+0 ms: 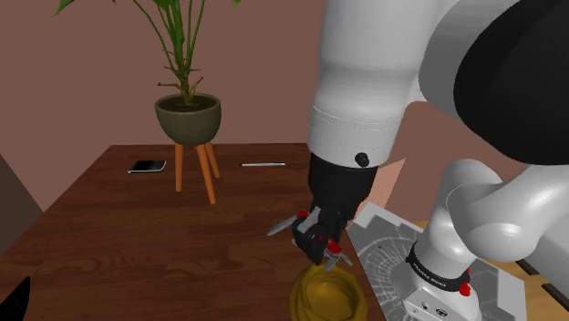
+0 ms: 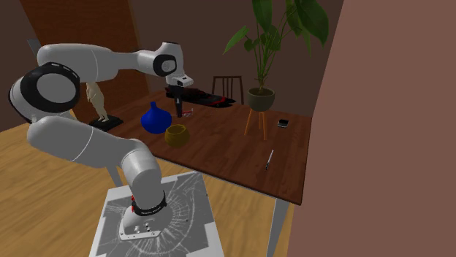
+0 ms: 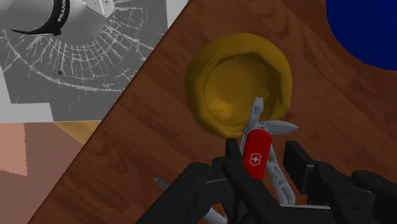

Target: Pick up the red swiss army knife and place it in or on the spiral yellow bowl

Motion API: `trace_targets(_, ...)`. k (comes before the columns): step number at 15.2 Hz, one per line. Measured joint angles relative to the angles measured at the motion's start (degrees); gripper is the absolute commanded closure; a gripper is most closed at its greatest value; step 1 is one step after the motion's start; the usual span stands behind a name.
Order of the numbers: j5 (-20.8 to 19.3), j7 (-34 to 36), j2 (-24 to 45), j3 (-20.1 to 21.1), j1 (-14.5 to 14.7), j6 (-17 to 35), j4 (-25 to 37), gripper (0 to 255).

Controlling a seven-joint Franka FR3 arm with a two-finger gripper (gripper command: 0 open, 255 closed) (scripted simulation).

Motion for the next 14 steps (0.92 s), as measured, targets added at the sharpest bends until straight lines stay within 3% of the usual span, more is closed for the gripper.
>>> trace_targets(4,2.9,3.23,-3.71,2.09,2.94,-0.99,-2.05,255)
trace_targets(14,5.43,2.85,-2.97,5.21,3.63,6.18,-8.37,255)
